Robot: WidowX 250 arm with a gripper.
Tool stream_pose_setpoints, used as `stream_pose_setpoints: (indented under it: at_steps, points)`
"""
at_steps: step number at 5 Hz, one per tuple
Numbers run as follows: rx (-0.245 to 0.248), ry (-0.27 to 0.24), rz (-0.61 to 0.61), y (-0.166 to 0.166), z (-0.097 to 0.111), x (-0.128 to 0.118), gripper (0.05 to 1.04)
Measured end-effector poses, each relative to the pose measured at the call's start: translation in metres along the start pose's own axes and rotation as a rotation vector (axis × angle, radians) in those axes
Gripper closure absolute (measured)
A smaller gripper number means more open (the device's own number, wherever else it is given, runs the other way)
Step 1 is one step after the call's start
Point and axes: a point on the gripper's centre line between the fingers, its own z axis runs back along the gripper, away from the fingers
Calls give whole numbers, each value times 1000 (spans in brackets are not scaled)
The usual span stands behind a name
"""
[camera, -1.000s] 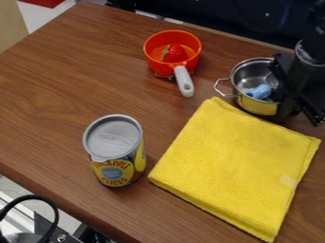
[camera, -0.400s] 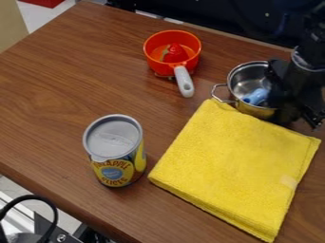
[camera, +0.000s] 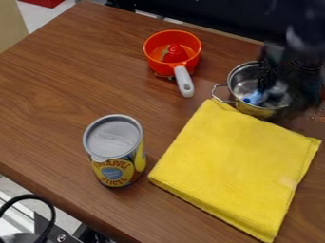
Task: Moves the object to the right side of the table
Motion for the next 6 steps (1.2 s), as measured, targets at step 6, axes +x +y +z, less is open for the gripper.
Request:
stream_pose_setpoints:
  at_steps: [6]
  points:
    - [244,120,721,182,20,-153,86]
